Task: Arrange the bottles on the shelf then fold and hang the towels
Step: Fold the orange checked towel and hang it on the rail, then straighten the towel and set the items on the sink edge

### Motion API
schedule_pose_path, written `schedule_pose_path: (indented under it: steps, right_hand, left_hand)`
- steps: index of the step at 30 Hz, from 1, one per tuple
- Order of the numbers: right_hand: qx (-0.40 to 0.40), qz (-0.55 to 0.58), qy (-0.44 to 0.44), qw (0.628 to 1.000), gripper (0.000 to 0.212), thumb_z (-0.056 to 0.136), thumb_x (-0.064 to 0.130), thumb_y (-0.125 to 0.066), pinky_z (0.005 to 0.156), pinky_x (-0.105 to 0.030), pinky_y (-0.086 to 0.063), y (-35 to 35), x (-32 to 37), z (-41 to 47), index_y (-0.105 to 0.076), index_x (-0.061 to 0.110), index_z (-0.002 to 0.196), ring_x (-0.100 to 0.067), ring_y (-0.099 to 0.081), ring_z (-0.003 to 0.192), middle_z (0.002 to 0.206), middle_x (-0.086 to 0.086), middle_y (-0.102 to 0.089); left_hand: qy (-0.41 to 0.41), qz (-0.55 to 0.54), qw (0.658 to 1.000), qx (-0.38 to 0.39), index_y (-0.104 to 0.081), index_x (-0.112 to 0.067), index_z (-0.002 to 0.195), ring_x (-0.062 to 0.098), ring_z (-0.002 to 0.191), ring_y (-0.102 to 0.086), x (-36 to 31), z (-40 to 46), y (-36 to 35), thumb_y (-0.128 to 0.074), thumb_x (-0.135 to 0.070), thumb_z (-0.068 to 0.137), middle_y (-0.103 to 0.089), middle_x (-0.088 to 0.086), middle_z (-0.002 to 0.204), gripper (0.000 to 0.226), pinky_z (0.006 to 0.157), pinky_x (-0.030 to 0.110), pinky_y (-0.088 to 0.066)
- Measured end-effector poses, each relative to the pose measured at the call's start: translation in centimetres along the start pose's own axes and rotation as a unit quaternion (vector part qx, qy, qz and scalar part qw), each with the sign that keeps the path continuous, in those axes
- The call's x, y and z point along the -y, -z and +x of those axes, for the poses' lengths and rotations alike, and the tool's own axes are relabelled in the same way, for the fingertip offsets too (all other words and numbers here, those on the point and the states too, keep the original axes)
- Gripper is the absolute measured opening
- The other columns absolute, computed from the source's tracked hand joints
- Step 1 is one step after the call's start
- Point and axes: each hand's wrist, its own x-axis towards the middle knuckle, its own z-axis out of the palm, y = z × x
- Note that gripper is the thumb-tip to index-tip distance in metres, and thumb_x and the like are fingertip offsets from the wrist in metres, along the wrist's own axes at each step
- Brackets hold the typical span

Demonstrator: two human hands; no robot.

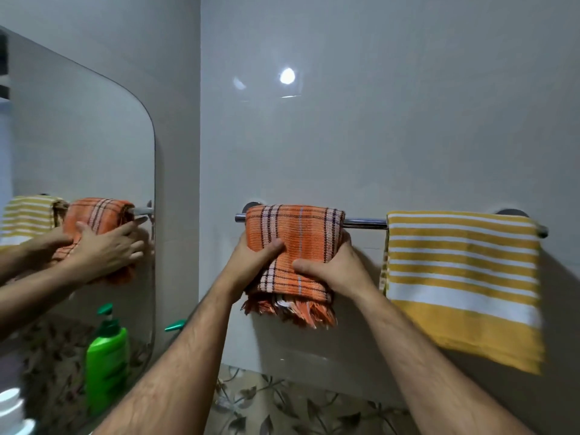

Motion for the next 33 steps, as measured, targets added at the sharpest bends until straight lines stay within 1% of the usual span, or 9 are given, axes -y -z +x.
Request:
schedule_pose_path:
  steps: [5, 9, 16, 22, 25, 27, 29, 31, 33]
  right_hand:
    - [0.105, -0.025, -0.011, 0.994, 0.047, 0.069, 0.025, -0.088, 0.086, -0.017, -0.051, 2.0, -2.7, 0.9, -0.065, 0.030, 0.109, 0.006, -0.064, 0.089, 0.099, 0.016, -0.069]
    - [0.113, 0.001, -0.025, 0.993, 0.056, 0.072, 0.021, -0.086, 0.075, -0.008, -0.044, 1.5, -3.4, 1.0, -0.062, 0.022, 0.123, 0.008, -0.062, 0.088, 0.100, 0.016, -0.068]
    - [0.088, 0.027, 0.005, 0.996, 0.059, 0.074, 0.016, -0.085, 0.101, -0.028, -0.047, 0.5, -4.5, -0.5, -0.058, 0.015, 0.127, -0.013, -0.065, 0.110, 0.119, 0.000, -0.069]
    - [0.046, 0.038, -0.006, 0.998, 0.059, 0.080, 0.024, -0.080, 0.099, -0.031, -0.048, 0.1, -5.0, -2.4, -0.054, 0.008, 0.131, -0.017, -0.064, 0.110, 0.121, -0.005, -0.067]
    - [0.016, 0.046, -0.018, 0.999, 0.058, 0.083, 0.030, -0.077, 0.087, -0.021, -0.045, -0.2, -5.4, -3.5, -0.051, 0.007, 0.130, -0.015, -0.060, 0.106, 0.117, -0.001, -0.063]
    - [0.018, 0.060, -0.024, 0.998, 0.067, 0.084, 0.040, -0.074, 0.080, -0.012, -0.042, -0.2, -5.6, -4.3, -0.046, 0.009, 0.136, -0.012, -0.057, 0.107, 0.115, 0.004, -0.058]
    - [0.035, 0.084, -0.030, 0.995, 0.091, 0.077, 0.062, -0.067, 0.088, -0.015, -0.039, -0.2, -5.7, -5.4, -0.036, 0.009, 0.144, -0.011, -0.052, 0.115, 0.120, 0.006, -0.052]
    - [0.052, 0.099, -0.034, 0.993, 0.130, 0.053, 0.092, -0.052, 0.100, -0.023, -0.035, -0.2, -6.3, -6.5, -0.028, 0.009, 0.150, -0.013, -0.046, 0.126, 0.130, 0.005, -0.048]
    - [0.064, 0.097, -0.050, 0.992, 0.159, 0.031, 0.106, -0.038, 0.112, -0.031, -0.031, -0.7, -7.4, -7.6, -0.020, 0.007, 0.154, -0.020, -0.039, 0.138, 0.149, -0.004, -0.042]
  left_hand:
    - [0.026, 0.048, 0.998, 0.016, -0.063, -0.027, 0.113, 0.013, 0.098, -0.071, 1.2, -1.0, 0.9, -0.089, -0.041, 0.060, -0.074, -0.005, 0.108, 0.061, 0.077, 0.020, -0.056]
    - [0.055, 0.047, 0.997, -0.034, -0.059, -0.019, 0.118, 0.013, 0.096, -0.071, 2.0, -1.5, 0.4, -0.090, -0.031, 0.063, -0.074, -0.001, 0.106, 0.064, 0.088, 0.034, -0.057]
    - [0.074, 0.120, 0.988, -0.055, -0.056, -0.014, 0.122, 0.020, 0.103, -0.068, 2.6, -3.1, 0.2, -0.087, -0.028, 0.070, -0.071, 0.001, 0.112, 0.063, 0.095, 0.046, -0.053]
    - [0.071, 0.147, 0.979, -0.125, -0.037, -0.019, 0.139, 0.019, 0.110, -0.063, 2.5, -5.2, -1.1, -0.084, -0.028, 0.073, -0.063, -0.003, 0.121, 0.082, 0.093, 0.042, -0.054]
    - [0.038, 0.201, 0.966, -0.157, -0.031, -0.025, 0.145, 0.013, 0.110, -0.061, 2.3, -7.0, -2.4, -0.072, -0.032, 0.085, -0.061, -0.007, 0.124, 0.073, 0.097, 0.044, -0.052]
    - [0.014, 0.280, 0.943, -0.177, -0.022, -0.026, 0.150, 0.015, 0.124, -0.052, 2.6, -8.6, -3.6, -0.060, -0.040, 0.093, -0.051, 0.000, 0.141, 0.071, 0.107, 0.045, -0.043]
    - [0.025, 0.358, 0.913, -0.194, 0.000, -0.024, 0.156, 0.022, 0.145, -0.025, 2.9, -10.4, -4.7, -0.045, -0.053, 0.097, -0.018, 0.006, 0.162, 0.080, 0.117, 0.046, -0.024]
    - [0.028, 0.420, 0.887, -0.191, 0.012, -0.024, 0.154, 0.022, 0.150, -0.003, 3.5, -12.6, -5.8, -0.032, -0.065, 0.095, 0.008, 0.004, 0.164, 0.084, 0.117, 0.042, -0.010]
    - [0.019, 0.467, 0.865, -0.180, 0.014, -0.025, 0.153, 0.021, 0.150, 0.005, 4.3, -15.0, -6.8, -0.025, -0.071, 0.091, 0.019, 0.003, 0.162, 0.086, 0.114, 0.039, -0.004]
